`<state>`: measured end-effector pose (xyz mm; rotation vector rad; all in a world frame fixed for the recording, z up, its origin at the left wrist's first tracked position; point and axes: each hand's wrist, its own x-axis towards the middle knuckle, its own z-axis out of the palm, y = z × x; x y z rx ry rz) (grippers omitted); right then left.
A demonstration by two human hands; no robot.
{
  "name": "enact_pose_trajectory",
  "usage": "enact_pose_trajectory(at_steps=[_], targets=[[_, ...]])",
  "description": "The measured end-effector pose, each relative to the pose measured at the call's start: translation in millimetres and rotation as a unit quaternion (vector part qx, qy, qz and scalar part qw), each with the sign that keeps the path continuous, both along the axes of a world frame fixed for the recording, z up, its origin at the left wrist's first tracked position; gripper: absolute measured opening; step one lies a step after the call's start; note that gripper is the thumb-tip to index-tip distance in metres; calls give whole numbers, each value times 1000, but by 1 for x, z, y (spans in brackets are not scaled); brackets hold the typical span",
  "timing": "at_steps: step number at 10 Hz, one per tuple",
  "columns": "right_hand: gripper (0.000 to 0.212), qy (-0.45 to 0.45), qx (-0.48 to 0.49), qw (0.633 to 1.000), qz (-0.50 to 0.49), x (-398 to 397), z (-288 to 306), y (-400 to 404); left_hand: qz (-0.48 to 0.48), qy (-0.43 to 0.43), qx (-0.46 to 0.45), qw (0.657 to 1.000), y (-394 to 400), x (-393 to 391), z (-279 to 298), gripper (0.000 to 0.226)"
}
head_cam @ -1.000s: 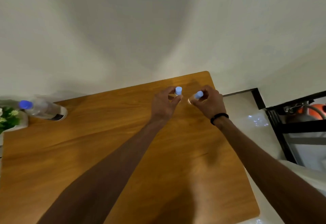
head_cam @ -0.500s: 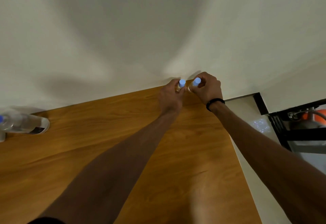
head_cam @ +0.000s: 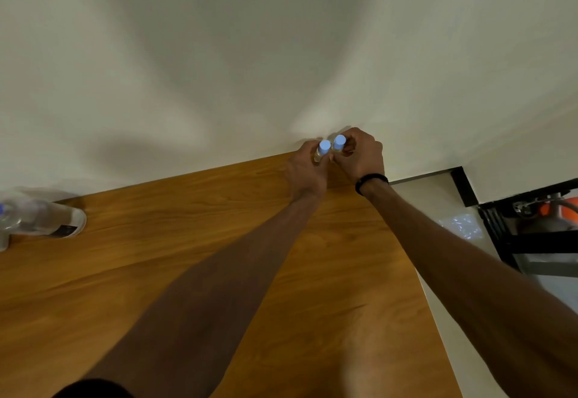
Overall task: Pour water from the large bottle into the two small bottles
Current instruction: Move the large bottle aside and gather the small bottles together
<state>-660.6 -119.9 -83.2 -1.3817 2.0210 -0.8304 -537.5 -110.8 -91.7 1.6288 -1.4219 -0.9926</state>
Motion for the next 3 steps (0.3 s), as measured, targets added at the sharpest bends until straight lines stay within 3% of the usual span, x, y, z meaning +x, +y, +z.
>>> enact_pose_trajectory(at_steps=[1, 3], targets=[[17, -1, -2, 1000, -2, 1, 0, 2, -6, -10, 17, 1000, 4, 1, 3, 40], [47, 2, 48, 999, -16, -1, -4, 16, -22, -55, 83, 995, 19, 18, 4, 59]])
